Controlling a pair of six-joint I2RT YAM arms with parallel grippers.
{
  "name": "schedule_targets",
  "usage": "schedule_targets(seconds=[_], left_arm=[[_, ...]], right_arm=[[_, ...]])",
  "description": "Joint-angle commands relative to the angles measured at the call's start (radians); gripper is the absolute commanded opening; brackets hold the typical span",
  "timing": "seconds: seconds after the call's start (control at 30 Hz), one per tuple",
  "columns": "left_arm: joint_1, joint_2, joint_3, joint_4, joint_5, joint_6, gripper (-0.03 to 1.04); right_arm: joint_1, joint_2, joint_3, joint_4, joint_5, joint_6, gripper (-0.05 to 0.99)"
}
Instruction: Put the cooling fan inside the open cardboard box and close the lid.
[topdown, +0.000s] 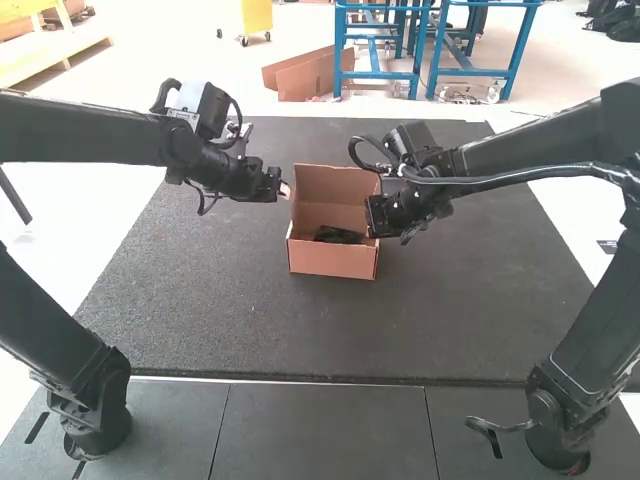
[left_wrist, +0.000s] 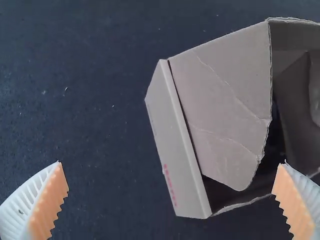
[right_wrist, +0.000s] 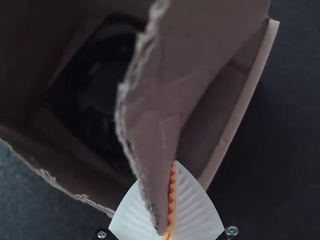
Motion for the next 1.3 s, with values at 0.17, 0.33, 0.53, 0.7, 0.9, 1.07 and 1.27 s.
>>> schedule_targets(seconds=[0.17,0.33,0.53,0.7,0.9,1.07,1.27], left_arm=[[0.003,-0.089,-0.029,-0.024,0.005,-0.014,0.97],[0.023,-0.118,-0.025,-0.035,0.005,-0.014,0.97],[0.024,-0.133,0.001,-0.038,-0.004,-0.016,0.97],[0.03,-0.122,0.047,0.005,-0.054,-0.014,0.97],[0.032,-0.041,0.155,0.059,-0.128,-0.014,0.97],[0.029,0.065,0.276,0.077,-0.14,-0.012,0.97],[-0.008,0.181,0.389,0.082,-0.136,-0.009,0.97]], right_arm=[[0.014,-0.035,-0.009,-0.032,0.042,-0.041,-0.01],[0.006,-0.039,-0.006,-0.04,0.041,-0.033,0.11],[0.003,-0.057,0.049,-0.102,0.041,-0.019,0.9],[-0.005,-0.065,0.11,-0.158,0.031,-0.019,0.92],[-0.071,-0.106,0.175,-0.223,0.012,-0.013,0.92],[-0.127,-0.183,0.185,-0.266,-0.013,-0.012,0.92],[-0.187,-0.272,0.181,-0.321,-0.054,-0.013,0.92]])
